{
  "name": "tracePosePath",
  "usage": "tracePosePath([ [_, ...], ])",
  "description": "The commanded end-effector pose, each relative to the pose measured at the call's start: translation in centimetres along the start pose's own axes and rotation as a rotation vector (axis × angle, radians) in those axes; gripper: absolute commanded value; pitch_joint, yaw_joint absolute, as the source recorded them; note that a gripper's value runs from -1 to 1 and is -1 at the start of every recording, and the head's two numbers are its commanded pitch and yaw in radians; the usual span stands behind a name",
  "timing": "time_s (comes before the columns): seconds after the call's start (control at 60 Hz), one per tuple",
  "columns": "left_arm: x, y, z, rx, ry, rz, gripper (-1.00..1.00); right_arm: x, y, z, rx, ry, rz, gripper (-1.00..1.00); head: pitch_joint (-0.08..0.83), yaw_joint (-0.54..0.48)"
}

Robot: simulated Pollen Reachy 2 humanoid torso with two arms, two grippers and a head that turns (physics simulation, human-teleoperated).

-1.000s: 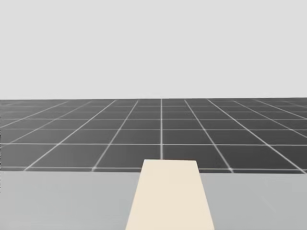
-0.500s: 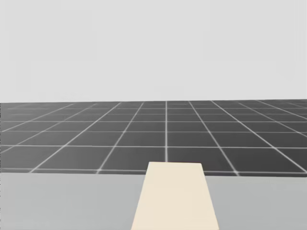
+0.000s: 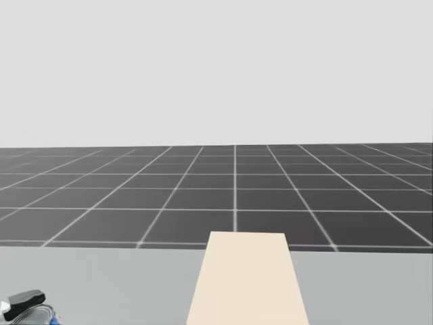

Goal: Retrieve the object from inside the box.

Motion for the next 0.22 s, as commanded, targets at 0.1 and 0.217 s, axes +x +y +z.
tracePosePath([
  [0.1, 6.7, 4.1, -1.9, 0.090, -0.099, -0.096, 1.00, 0.1, 0.2, -0.2, 0.010, -0.014, -0.002, -1.00, 0.032, 0.06],
  [0.217, 8.8, 5.0, -3.7, 0.099, -0.100, -0.137, 1.00, 0.0, 0.2, -0.1, 0.010, -0.013, 0.003, -1.00, 0.031, 0.05],
])
